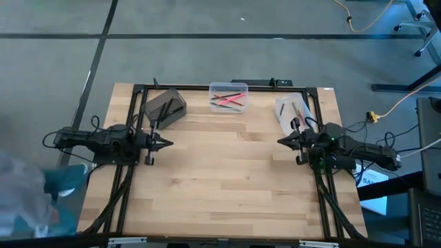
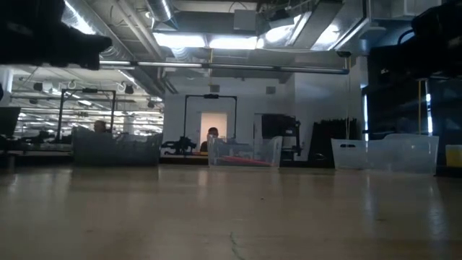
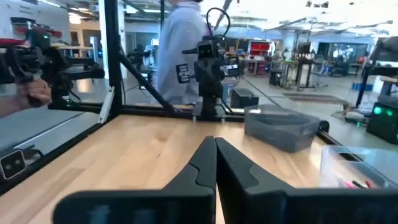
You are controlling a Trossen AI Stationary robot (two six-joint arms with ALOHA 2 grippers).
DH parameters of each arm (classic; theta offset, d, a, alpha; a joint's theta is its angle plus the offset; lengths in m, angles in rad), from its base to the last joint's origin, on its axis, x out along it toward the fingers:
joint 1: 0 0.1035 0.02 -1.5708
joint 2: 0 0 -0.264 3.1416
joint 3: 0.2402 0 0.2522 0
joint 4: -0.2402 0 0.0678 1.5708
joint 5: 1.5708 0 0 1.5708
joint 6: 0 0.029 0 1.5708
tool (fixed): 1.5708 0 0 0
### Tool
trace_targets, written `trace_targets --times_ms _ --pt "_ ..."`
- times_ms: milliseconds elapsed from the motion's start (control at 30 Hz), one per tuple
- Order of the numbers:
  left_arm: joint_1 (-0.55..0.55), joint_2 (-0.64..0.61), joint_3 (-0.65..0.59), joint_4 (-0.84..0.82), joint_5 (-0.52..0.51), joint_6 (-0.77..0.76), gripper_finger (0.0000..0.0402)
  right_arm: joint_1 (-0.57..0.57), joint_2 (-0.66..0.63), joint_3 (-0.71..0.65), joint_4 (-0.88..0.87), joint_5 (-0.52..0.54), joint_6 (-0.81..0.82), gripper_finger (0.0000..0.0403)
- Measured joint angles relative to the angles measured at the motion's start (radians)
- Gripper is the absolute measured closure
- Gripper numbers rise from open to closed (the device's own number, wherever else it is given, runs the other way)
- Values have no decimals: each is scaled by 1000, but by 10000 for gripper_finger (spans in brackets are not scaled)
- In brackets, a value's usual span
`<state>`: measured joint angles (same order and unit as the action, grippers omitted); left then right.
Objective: Sort crayons/erasers/pens/pencils in bins
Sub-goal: Return to Home Position
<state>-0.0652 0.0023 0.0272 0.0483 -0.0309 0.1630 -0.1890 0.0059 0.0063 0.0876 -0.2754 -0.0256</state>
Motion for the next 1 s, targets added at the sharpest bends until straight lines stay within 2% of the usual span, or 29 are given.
trace_targets --times_ms 133,300,1000 --pt "13 0 -19 10 -73 15 401 -1 -4 0 -9 41 -5 392" --pt "21 0 -19 14 -17 -3 401 -1 -2 0 9 45 26 383" --pt "22 0 -19 -11 -35 -22 372 -1 -2 0 -3 46 45 380"
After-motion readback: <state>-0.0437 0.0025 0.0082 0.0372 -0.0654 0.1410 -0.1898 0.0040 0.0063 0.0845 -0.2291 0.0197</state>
